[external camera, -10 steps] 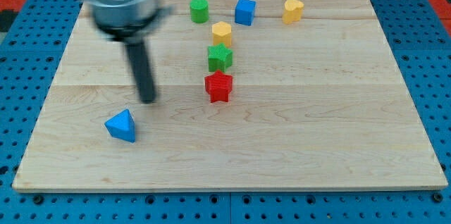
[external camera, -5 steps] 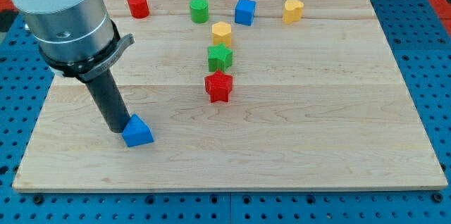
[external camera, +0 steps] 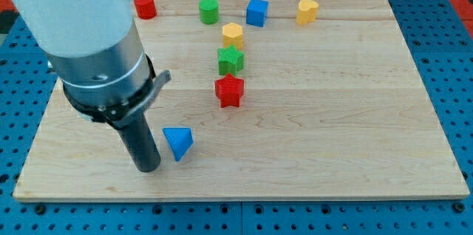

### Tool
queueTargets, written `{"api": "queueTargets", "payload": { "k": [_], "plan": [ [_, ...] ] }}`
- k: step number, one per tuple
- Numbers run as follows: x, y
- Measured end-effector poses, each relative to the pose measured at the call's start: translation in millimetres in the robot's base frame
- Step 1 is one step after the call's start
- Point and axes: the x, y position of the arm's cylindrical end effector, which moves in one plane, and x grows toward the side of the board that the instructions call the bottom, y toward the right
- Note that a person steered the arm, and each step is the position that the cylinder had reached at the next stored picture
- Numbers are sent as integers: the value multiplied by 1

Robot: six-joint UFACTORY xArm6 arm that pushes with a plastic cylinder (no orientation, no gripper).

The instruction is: Place the triangle to the bottom left of the red star

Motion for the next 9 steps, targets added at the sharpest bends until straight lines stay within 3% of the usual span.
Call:
{"api": "queueTargets", "payload": {
  "k": [2,3,4,9],
  "plan": [
    [-38,38],
    [-29,35],
    [-13,4],
    [-13,-76]
  ]
}}
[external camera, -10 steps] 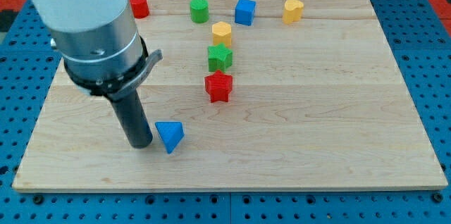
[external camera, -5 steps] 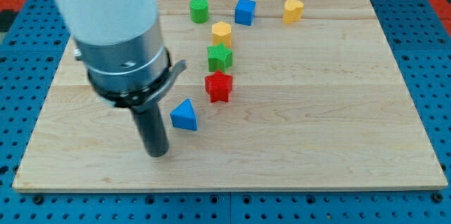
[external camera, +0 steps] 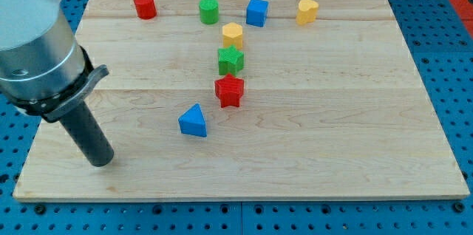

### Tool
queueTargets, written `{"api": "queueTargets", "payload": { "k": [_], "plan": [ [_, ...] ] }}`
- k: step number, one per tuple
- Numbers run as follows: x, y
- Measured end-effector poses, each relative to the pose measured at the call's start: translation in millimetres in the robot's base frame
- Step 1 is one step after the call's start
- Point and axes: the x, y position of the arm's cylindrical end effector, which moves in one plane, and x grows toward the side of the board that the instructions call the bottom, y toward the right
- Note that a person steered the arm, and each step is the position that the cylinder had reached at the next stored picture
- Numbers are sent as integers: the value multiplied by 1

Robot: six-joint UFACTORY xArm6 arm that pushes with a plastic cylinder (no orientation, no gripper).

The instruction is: Place the triangle to the bottom left of the red star

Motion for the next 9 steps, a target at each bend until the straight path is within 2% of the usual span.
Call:
{"api": "queueTargets", "payload": {
  "k": [2,3,4,5,6,7,9],
  "plan": [
    [0,-22],
    [-14,-32],
    [-57,45],
    [-63,97],
    [-64,117],
    [-65,107],
    [-79,125]
  ]
}}
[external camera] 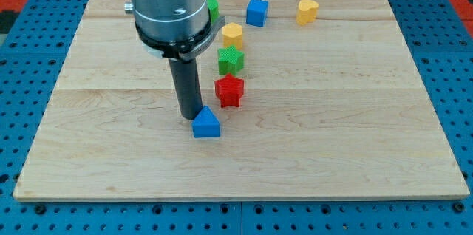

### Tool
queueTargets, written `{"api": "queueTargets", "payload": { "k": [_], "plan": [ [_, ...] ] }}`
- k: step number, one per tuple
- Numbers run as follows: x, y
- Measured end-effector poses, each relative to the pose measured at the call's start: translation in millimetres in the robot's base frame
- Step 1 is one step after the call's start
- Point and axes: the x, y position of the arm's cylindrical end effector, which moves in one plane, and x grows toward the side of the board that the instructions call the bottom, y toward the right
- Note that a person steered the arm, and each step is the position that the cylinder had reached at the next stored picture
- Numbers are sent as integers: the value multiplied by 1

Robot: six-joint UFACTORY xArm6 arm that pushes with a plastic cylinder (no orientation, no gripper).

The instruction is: Place the triangle to the bottom left of the red star

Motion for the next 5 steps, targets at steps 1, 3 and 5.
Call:
{"api": "queueTargets", "payload": {
  "k": [1,3,5],
  "plan": [
    [-4,10],
    [-4,-46],
    [10,-25]
  ]
}}
